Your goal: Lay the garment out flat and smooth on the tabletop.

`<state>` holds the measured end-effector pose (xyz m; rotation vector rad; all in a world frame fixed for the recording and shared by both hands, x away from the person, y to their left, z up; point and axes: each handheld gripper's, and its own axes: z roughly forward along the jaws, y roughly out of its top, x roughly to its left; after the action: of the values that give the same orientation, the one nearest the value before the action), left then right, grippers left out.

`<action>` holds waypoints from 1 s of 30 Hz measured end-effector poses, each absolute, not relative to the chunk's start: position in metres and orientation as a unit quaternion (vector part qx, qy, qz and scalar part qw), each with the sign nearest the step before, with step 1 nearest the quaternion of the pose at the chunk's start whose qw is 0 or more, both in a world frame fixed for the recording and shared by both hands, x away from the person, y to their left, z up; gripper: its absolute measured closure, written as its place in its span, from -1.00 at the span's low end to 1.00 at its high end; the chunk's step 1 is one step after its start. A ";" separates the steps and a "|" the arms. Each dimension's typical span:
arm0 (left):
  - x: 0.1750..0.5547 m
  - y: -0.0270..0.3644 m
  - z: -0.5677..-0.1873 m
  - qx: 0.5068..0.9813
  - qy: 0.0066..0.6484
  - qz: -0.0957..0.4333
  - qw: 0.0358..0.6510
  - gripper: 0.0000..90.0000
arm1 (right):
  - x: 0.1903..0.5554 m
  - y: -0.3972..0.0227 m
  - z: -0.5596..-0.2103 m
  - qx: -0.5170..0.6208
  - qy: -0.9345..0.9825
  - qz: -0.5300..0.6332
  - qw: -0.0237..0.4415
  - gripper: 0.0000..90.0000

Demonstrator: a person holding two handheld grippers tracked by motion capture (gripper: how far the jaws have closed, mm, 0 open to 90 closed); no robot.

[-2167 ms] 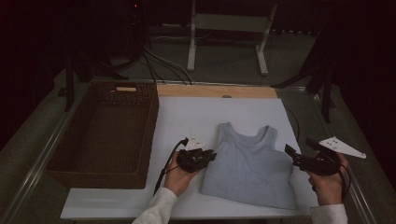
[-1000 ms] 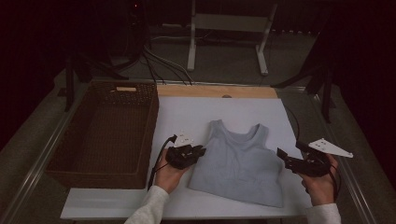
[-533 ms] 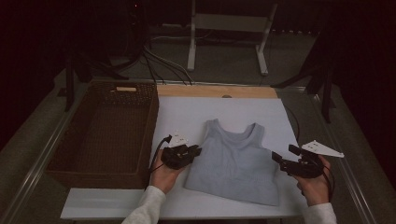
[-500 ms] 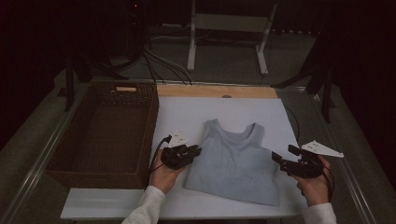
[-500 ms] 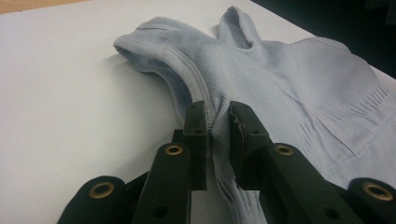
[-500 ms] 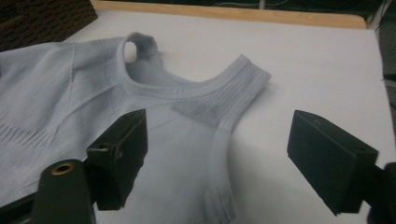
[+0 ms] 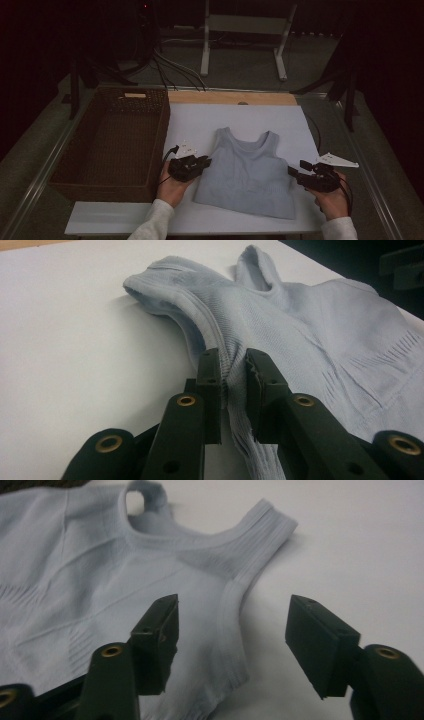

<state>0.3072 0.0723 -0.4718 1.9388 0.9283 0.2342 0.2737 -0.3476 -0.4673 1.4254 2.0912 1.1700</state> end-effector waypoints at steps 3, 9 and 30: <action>0.307 0.073 -0.472 0.792 0.378 0.096 0.469 0.74 | 0.276 -0.345 -0.470 0.501 0.747 0.404 0.169 -0.03; 0.307 0.077 -0.472 0.790 0.382 0.098 0.469 0.74 | 0.280 -0.345 -0.477 0.504 0.756 0.392 0.146 0.22; 0.307 0.079 -0.472 0.789 0.386 0.103 0.467 0.74 | 0.285 -0.346 -0.474 0.504 0.756 0.394 0.141 0.02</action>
<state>0.3072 0.0794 -0.4720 1.9354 0.9459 0.2522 0.2850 -0.3458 -0.4741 1.4550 2.1830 1.1376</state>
